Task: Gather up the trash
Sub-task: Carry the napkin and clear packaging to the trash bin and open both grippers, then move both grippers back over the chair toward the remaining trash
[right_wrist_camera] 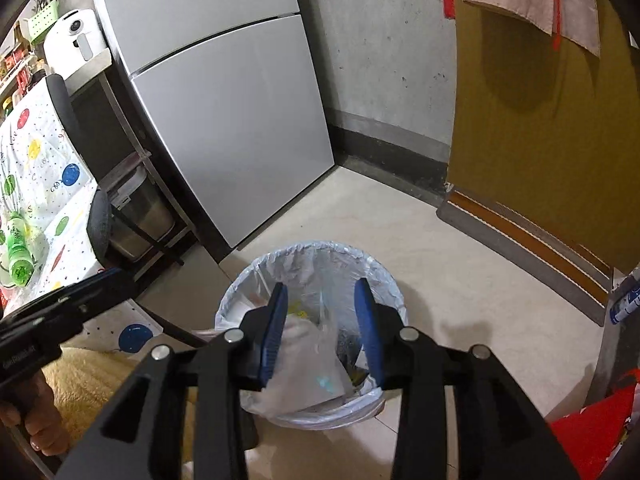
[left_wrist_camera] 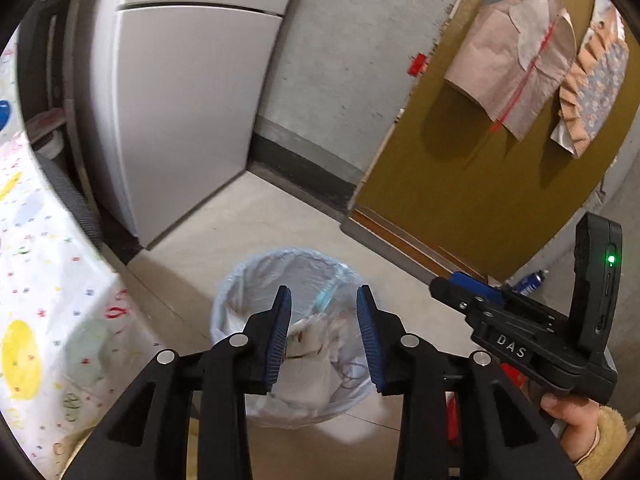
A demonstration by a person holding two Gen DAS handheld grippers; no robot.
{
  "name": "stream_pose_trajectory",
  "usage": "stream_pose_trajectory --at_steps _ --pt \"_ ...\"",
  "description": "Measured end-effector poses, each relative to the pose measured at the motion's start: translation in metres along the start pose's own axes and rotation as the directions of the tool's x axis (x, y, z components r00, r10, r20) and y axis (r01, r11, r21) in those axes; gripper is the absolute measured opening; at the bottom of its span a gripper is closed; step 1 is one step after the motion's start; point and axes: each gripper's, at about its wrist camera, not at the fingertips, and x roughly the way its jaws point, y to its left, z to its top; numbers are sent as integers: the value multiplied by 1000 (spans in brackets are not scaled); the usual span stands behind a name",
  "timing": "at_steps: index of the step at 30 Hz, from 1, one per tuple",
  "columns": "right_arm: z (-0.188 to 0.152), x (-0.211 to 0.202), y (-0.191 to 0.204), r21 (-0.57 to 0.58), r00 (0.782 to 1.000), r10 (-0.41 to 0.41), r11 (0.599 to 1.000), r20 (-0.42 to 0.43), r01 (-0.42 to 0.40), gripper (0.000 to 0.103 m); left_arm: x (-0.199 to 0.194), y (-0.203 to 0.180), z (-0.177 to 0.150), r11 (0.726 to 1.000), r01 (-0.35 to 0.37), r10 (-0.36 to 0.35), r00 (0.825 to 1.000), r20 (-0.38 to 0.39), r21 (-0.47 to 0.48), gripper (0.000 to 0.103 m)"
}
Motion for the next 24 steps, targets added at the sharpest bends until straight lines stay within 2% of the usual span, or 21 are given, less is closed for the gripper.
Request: stream_pose_trajectory --at_steps 5,10,14,15,17,21,22,24 --pt "8 -17 9 -14 999 8 1000 42 -7 35 -29 20 1 997 -65 67 996 52 -43 36" --pt "23 -50 35 -61 990 49 997 133 -42 35 -74 43 -6 979 -192 199 975 100 -72 36" --pt "30 -69 75 -141 974 160 980 159 -138 35 -114 63 -17 952 -285 297 947 123 -111 36" --pt "31 -73 93 -185 966 207 967 156 -177 35 -126 69 -22 943 -306 322 938 127 -127 36" --pt "31 -77 118 -247 957 249 946 147 -208 35 -147 81 -30 924 -347 369 920 132 -163 36" --pt "27 -75 179 -360 945 315 894 84 -266 35 -192 108 -51 877 -410 451 883 133 -250 36" --pt "26 -73 194 -377 934 354 872 48 -312 35 -202 115 -57 865 -422 468 874 132 -272 36" --pt "24 -71 220 -412 922 386 844 19 -345 35 -221 128 -66 836 -449 506 853 126 -314 36"
